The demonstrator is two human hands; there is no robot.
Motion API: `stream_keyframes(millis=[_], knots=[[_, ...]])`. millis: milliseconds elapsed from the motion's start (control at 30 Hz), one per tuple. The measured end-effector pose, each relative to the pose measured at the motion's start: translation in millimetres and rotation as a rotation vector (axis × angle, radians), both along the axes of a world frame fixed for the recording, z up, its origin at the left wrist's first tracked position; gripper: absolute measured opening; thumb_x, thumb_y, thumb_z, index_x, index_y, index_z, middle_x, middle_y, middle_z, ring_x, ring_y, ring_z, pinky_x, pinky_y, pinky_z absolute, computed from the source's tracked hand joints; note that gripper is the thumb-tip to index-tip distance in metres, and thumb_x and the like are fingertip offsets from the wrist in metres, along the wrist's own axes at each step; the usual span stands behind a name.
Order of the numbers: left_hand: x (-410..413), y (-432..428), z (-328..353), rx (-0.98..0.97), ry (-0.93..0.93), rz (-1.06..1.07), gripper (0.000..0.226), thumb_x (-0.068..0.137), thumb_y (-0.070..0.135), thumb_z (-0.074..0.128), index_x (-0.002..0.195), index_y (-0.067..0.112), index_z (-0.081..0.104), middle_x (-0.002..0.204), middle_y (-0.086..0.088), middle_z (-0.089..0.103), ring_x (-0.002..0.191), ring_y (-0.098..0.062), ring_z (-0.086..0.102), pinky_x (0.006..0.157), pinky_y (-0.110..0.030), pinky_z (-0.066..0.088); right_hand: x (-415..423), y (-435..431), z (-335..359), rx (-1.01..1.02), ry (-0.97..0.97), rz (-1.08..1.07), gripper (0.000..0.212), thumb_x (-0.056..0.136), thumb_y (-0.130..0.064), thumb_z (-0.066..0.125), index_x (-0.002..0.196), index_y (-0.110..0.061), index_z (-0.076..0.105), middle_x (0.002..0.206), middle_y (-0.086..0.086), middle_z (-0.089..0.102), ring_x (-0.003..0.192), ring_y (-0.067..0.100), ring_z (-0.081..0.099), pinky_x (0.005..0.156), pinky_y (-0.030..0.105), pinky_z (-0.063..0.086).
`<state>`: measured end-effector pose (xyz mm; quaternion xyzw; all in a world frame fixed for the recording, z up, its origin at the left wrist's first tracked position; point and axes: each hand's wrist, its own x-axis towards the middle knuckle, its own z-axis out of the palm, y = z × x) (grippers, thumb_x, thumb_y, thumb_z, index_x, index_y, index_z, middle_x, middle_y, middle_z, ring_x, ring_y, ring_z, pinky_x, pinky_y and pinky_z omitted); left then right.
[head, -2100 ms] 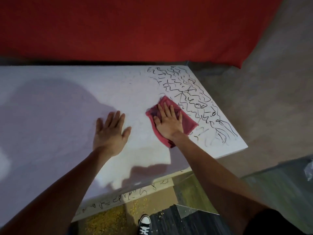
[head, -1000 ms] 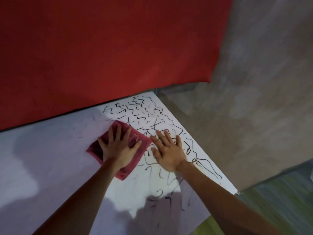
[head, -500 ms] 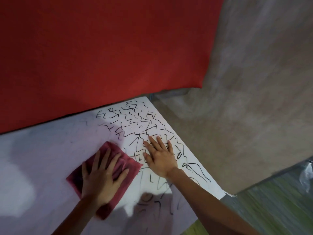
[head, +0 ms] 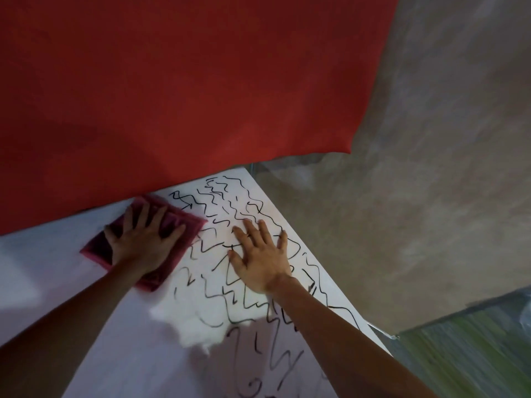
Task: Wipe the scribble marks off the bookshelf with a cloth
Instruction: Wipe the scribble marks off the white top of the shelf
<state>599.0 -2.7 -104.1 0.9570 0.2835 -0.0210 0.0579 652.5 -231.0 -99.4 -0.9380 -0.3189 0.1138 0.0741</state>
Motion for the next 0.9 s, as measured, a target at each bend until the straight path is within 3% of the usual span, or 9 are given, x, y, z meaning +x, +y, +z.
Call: stream_keyframes(millis=[167, 300, 433, 533, 800, 900], knots=[[31, 17, -1, 0.008, -0.002, 0.047, 0.073, 0.091, 0.069, 0.020, 0.152, 0.029, 0.012, 0.161, -0.001, 0.008, 0.146, -0.029, 0.004, 0.112, -0.063, 0.007, 4, 2, -2, -0.018, -0.007, -0.006, 0.059, 0.099, -0.053, 0.014, 0.152, -0.032, 0.001, 0.160, -0.007, -0.013, 0.146, 0.018, -0.018, 0.111, 0.055, -0.016], [11, -2, -1, -0.023, -0.014, 0.047, 0.073, 0.091, 0.069, 0.017, 0.153, 0.030, 0.015, 0.161, 0.001, 0.005, 0.147, -0.022, -0.003, 0.113, -0.062, 0.006, 2, 1, -3, -0.019, -0.005, -0.014, 0.059, 0.099, -0.053, 0.014, 0.152, -0.033, 0.000, 0.160, -0.007, -0.013, 0.146, 0.019, -0.018, 0.111, 0.055, -0.015], [-40, -37, 0, -0.012, -0.006, -0.059, 0.098, 0.066, 0.077, -0.006, 0.152, 0.034, 0.014, 0.161, 0.006, 0.005, 0.147, -0.020, -0.003, 0.113, -0.058, 0.005, 0, 2, 0, -0.007, 0.002, -0.021, 0.059, 0.099, -0.053, 0.014, 0.153, -0.032, 0.002, 0.160, -0.007, -0.012, 0.146, 0.018, -0.018, 0.111, 0.055, -0.016], [-54, -39, 0, 0.019, 0.051, -0.118, 0.103, 0.060, 0.077, -0.015, 0.152, 0.037, 0.007, 0.161, 0.007, -0.002, 0.148, -0.018, -0.007, 0.114, -0.056, 0.002, -1, 2, 0, -0.010, -0.006, -0.019, 0.059, 0.099, -0.053, 0.013, 0.153, -0.032, 0.001, 0.160, -0.007, -0.012, 0.146, 0.019, -0.018, 0.111, 0.055, -0.015], [2, 7, -2, 0.029, 0.023, -0.100, 0.106, 0.057, 0.080, -0.007, 0.152, 0.037, 0.012, 0.161, 0.006, 0.001, 0.147, -0.017, -0.004, 0.113, -0.053, 0.006, -2, 1, -3, -0.003, 0.016, -0.015, 0.061, 0.098, -0.054, 0.011, 0.152, -0.031, -0.002, 0.159, -0.008, -0.017, 0.144, 0.019, -0.022, 0.110, 0.054, -0.019], [32, 19, 3, 0.050, 0.022, -0.045, 0.096, 0.067, 0.080, -0.001, 0.152, 0.036, 0.009, 0.160, 0.005, 0.010, 0.146, -0.023, 0.007, 0.113, -0.056, 0.013, 2, 2, -4, -0.019, -0.001, -0.011, 0.068, 0.090, -0.059, 0.000, 0.152, -0.031, -0.005, 0.158, -0.007, -0.019, 0.144, 0.019, -0.024, 0.109, 0.055, -0.020]])
